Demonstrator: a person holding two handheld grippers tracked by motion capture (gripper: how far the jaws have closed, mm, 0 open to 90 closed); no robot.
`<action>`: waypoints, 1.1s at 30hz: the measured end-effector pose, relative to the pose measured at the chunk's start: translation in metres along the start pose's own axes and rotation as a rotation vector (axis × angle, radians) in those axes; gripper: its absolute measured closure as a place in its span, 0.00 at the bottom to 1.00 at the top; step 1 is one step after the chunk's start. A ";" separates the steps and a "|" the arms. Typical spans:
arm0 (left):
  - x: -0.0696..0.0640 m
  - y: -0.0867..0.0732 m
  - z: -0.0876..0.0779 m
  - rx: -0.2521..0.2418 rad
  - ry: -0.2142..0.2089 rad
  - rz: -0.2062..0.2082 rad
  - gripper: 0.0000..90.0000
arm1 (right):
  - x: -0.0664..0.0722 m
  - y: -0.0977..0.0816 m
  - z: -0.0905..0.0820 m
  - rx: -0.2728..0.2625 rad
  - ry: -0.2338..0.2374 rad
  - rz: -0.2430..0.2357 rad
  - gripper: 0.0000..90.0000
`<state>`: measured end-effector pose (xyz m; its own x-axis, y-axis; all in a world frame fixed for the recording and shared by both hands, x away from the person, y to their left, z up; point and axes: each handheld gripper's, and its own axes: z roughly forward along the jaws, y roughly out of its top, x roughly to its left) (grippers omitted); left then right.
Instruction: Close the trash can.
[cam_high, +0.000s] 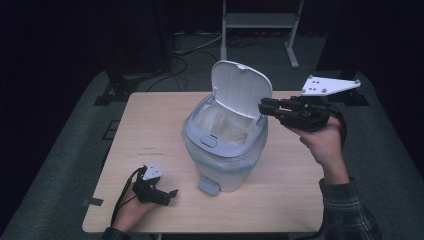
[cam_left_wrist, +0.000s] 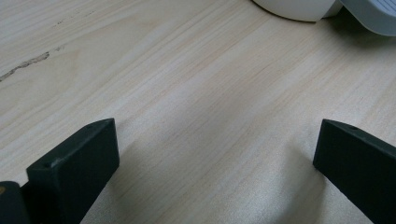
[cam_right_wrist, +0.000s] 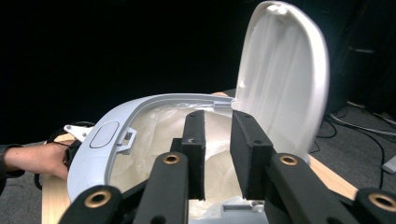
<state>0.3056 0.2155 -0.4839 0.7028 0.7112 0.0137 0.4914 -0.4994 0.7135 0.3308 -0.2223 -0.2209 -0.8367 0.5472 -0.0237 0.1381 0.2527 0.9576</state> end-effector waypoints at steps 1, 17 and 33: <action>0.000 0.000 0.000 0.001 0.000 0.000 0.00 | -0.001 0.000 -0.002 -0.004 -0.005 0.000 0.83; 0.000 0.000 0.000 0.001 0.001 -0.001 0.00 | -0.023 0.013 -0.015 -0.052 -0.060 0.036 0.79; 0.000 0.000 0.000 0.000 0.001 -0.001 0.00 | -0.038 0.019 -0.012 -0.075 -0.085 0.073 0.91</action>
<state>0.3056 0.2155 -0.4839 0.7018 0.7123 0.0132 0.4925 -0.4984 0.7134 0.3593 -0.2479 -0.1979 -0.7774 0.6285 0.0257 0.1546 0.1514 0.9763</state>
